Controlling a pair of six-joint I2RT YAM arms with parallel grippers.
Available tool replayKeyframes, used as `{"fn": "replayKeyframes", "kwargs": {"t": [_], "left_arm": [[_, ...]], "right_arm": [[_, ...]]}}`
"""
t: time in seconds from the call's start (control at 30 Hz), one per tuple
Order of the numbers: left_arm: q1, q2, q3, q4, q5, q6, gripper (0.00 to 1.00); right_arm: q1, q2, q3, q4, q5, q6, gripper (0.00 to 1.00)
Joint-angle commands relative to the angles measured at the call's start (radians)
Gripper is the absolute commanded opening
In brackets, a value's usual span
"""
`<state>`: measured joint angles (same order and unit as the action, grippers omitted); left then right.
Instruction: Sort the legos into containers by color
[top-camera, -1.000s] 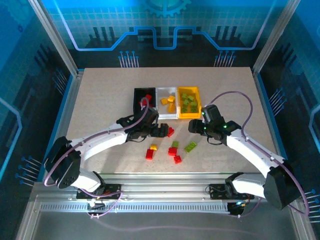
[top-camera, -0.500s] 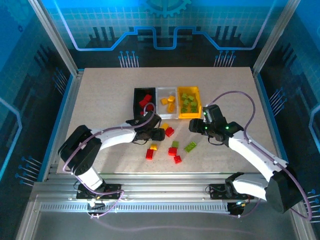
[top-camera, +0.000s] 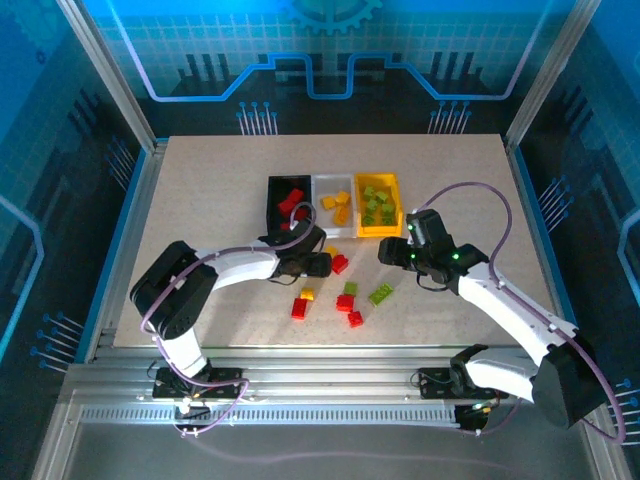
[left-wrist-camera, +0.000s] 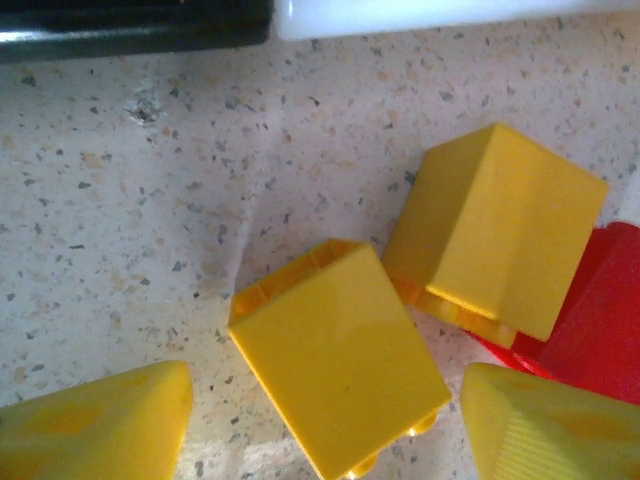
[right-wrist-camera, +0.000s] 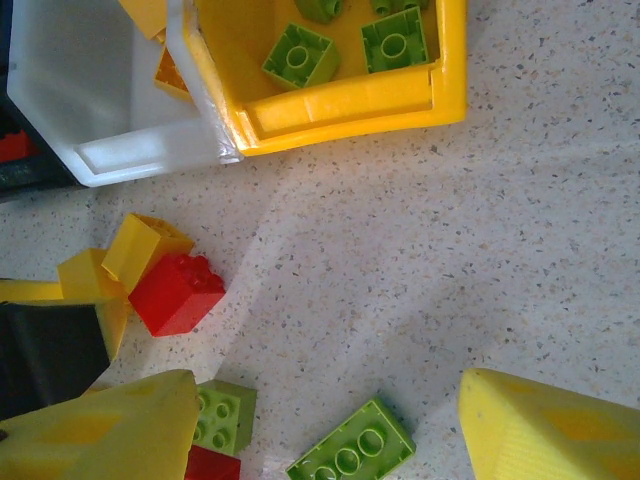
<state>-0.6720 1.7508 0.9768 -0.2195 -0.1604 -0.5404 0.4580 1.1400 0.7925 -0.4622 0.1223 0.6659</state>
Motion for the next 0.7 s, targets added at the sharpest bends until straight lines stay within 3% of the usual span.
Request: {"fn": "replayKeyframes", "kwargs": {"t": [0.0,0.23,0.5,0.67], "left_arm": [[0.011,0.032,0.043,0.007,-0.034,0.018,0.63],[0.022,0.045,0.041,0.000,-0.053,0.025,0.46],[0.018,-0.078,0.000,-0.029,-0.034,0.003,0.33],[-0.023,-0.179,0.048,-0.077,-0.029,0.021,0.33]], "right_arm": [[0.005,0.003,-0.007,0.006,0.003,-0.002,0.71],[0.005,-0.003,-0.015,0.006,0.009,-0.003,0.71],[0.005,0.006,-0.010,0.016,0.006,0.000,0.71],[0.005,0.005,-0.019,0.023,0.003,0.004,0.71]]}}
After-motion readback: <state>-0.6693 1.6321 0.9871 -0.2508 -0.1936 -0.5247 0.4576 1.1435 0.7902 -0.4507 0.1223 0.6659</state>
